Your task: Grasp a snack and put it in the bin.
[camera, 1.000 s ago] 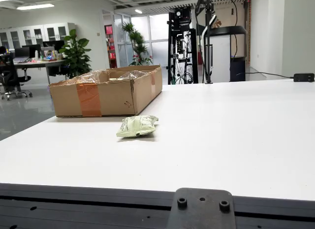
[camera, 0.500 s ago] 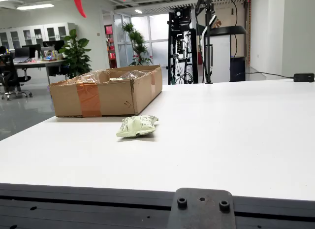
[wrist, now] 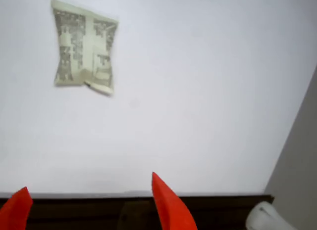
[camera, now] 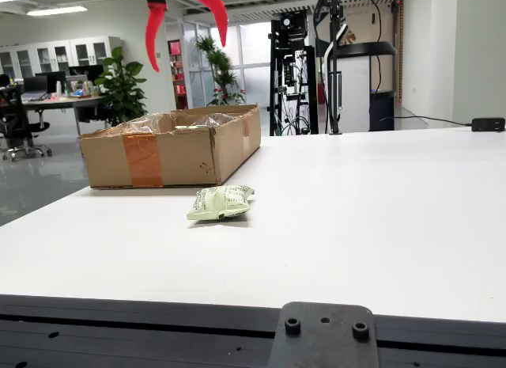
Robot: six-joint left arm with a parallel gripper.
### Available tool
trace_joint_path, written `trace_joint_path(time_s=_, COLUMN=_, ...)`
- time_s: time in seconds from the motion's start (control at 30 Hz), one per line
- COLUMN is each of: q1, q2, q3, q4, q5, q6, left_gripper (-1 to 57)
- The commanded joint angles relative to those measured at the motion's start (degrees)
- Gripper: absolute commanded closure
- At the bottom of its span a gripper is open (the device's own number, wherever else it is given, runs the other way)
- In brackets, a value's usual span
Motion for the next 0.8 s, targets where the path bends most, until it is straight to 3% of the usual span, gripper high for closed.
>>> trace_joint_path(time_s=0.03, q1=1.1, q2=3.4, q3=-0.1, q4=-0.8, q5=-2.4, q6=2.4, left_gripper=10.5)
trace_joint_path(time_s=0.2, q1=2.2, q2=7.3, q3=-0.1, q4=-2.4, q5=-4.5, q6=7.0, left_gripper=9.9)
trace_joint_path(time_s=0.4, q1=2.3, q2=11.3, q3=-0.1, q4=-3.3, q5=-6.7, q6=11.4, left_gripper=3.6)
trace_joint_path(time_s=0.8, q1=5.3, q2=15.4, q3=-0.1, q4=-3.3, q5=-14.1, q6=12.7, left_gripper=0.7)
